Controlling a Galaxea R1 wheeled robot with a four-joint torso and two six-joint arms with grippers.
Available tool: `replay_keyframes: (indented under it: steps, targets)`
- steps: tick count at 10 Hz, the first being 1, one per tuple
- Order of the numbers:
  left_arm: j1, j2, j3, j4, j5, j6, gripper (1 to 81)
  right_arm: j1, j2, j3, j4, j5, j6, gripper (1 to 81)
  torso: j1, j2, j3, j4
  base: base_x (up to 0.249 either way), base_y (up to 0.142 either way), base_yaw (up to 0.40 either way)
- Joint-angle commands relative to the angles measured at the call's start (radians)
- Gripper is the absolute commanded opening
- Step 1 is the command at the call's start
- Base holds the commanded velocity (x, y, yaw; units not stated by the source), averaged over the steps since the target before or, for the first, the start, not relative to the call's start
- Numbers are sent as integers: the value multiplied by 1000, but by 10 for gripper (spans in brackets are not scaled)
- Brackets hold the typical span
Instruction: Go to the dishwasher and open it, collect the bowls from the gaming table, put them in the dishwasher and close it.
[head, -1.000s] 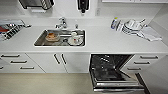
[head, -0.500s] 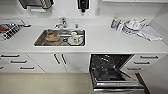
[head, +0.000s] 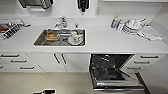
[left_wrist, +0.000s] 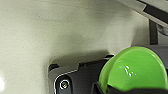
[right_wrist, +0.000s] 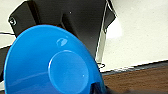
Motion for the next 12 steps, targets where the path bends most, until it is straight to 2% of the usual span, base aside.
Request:
replay_keyframes:
  steps: [1,3,4,5,6,8,10,12]
  targets:
    - [-205,-29,29,-43,126,-26,10,-8,-32,27,-5,-77,-2,10,0,0,-77,0,0,0,0]
    - [-291,-21,39,-60,178,-26,10,-5,-35,34,-5,-75,-2,10,0,0,-142,0,0,0,0]
    - [-328,-12,39,-66,206,-28,10,-3,-35,34,-5,-75,-2,10,0,1,-148,0,0,0,0]
    - [-360,-1,39,-77,214,-28,10,-2,-32,34,-5,-75,-2,10,0,1,-105,0,0,0,0]
    - [-390,2,39,-91,215,-28,10,0,-32,34,-5,-75,-2,10,1,1,-128,0,0,0,0]
    - [-443,16,39,-121,214,-28,10,1,-30,31,-5,-75,-2,10,1,1,-138,0,0,0,0]
    - [-489,62,9,-123,204,-43,10,1,-29,29,-6,-75,-2,10,1,1,-136,0,0,0,0]
    - [-524,149,-57,-123,206,-51,10,6,-26,34,-6,-75,-2,10,1,2,-136,0,0,0,0]
